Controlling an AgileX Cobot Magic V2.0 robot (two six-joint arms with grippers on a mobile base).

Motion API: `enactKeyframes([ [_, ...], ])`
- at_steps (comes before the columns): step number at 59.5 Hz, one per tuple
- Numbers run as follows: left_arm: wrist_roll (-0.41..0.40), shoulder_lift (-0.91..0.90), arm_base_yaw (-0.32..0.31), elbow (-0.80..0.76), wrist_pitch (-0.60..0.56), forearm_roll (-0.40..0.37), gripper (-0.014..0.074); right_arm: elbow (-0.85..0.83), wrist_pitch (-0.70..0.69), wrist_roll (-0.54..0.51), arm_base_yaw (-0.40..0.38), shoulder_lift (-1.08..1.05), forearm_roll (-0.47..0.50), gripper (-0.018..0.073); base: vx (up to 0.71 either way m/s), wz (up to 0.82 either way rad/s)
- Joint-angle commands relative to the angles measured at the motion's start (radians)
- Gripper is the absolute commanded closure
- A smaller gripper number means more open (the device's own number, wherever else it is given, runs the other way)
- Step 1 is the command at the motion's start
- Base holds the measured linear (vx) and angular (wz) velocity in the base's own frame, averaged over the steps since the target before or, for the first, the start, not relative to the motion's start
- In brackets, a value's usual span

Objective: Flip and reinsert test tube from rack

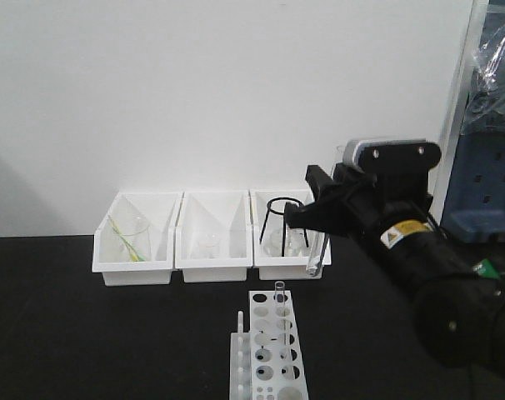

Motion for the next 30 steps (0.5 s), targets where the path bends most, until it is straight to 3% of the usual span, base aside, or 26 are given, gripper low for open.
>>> enactKeyframes([
  [1,-0.002,-0.008,0.0,-0.006,-0.081,0.0,0.0602,0.068,-0.298,0.193,-0.009,-0.009,-0.204,0.057,0.0,0.0],
  [4,-0.002,-0.008,0.0,-0.006,-0.081,0.0,0.0602,0.107,-0.362,0.252,-0.009,0.013,-0.27,0.057,0.0,0.0],
  [16,-0.002,-0.008,0.0,-0.006,-0.081,0.0,0.0602,0.133,-0.421,0.254,-0.007,0.092,-0.471,0.057,0.0,0.0],
  [30,-0.002,-0.008,0.0,-0.006,-0.081,0.0,0.0602,0.095,-0.459,0.299,-0.007,0.173,-0.544,0.057,0.0,0.0],
])
